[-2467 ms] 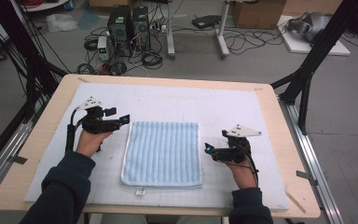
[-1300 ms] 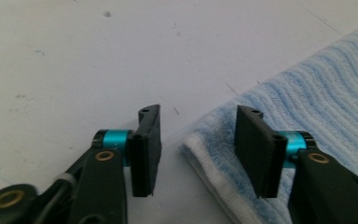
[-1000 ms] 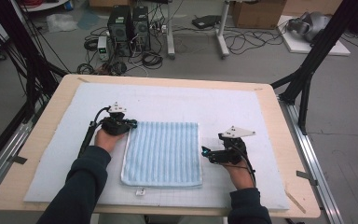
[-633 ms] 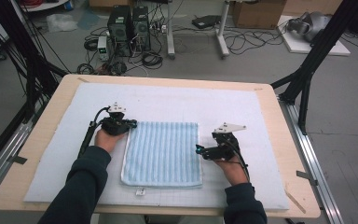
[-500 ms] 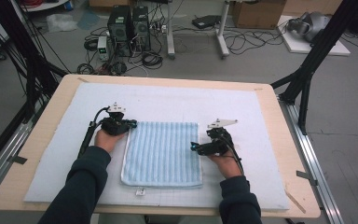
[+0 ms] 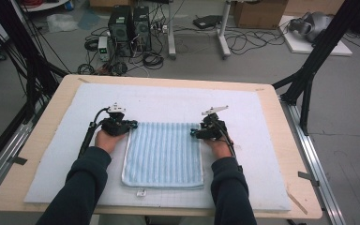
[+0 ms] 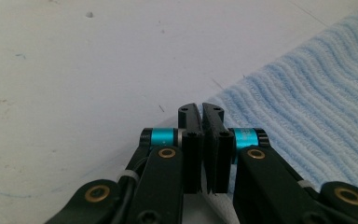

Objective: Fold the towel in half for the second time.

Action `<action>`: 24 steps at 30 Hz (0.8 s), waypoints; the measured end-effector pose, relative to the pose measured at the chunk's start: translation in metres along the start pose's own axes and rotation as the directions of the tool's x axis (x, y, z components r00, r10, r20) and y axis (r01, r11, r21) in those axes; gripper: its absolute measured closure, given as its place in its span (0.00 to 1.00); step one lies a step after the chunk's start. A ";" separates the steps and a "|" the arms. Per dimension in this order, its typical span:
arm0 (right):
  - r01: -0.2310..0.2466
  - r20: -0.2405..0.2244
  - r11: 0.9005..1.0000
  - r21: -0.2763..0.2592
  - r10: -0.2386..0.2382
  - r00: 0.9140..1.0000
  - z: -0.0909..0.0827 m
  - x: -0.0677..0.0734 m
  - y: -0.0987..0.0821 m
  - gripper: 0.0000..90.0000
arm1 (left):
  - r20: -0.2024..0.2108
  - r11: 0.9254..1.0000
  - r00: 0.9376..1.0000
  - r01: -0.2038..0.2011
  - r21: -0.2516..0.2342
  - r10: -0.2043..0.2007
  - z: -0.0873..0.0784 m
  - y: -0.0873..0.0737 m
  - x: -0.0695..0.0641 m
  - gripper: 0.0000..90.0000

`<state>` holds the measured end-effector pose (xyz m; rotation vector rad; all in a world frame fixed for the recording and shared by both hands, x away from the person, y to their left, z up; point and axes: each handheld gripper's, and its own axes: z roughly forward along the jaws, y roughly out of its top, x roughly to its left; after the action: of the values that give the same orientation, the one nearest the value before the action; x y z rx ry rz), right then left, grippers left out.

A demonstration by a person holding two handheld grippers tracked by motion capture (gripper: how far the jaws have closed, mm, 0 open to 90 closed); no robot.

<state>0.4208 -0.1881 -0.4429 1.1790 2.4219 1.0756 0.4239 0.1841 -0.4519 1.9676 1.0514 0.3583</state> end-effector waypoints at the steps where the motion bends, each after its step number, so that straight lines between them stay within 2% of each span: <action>1: 0.018 -0.003 1.000 0.001 -0.018 1.000 0.000 0.001 0.000 0.61 | 0.000 1.000 1.000 0.000 0.000 0.000 0.000 0.000 0.000 0.96; 3: 0.045 -0.012 0.999 0.003 -0.045 0.999 0.000 0.003 0.001 0.72 | 0.002 1.000 1.000 0.001 0.000 -0.001 0.000 0.000 0.000 0.96; 5: 0.062 -0.016 0.998 0.008 -0.062 0.998 0.001 0.005 0.003 0.76 | 0.002 1.000 1.000 0.003 -0.003 -0.003 0.000 0.000 0.001 0.96; 10: 0.021 -0.036 1.000 0.006 -0.021 0.999 0.002 0.002 0.003 0.89 | 0.006 1.000 1.000 0.012 -0.003 -0.011 0.000 0.000 0.001 0.96; 15: 0.002 -0.025 1.000 -0.012 -0.002 1.000 0.001 -0.002 0.003 0.92 | 0.006 0.999 0.999 0.045 -0.013 -0.045 -0.002 0.000 0.006 0.96; 18: 0.003 -0.009 0.999 -0.043 -0.003 1.000 0.000 -0.004 0.004 0.93 | 0.000 0.997 0.998 0.058 -0.050 -0.058 -0.005 0.003 0.010 0.96; 21: 0.018 0.017 0.998 -0.065 -0.017 1.000 0.000 -0.005 0.008 0.94 | 0.001 0.994 0.998 0.068 -0.086 -0.068 -0.008 0.014 0.014 0.96; 24: 0.006 0.047 0.995 -0.095 -0.002 0.999 -0.001 -0.008 0.017 0.93 | 0.000 0.990 0.999 0.050 -0.133 -0.051 -0.011 0.029 0.016 0.96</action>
<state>0.4358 -0.1878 -0.4307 1.1552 2.3099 1.1351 0.4426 0.1948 -0.4246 1.8195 1.0503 0.3936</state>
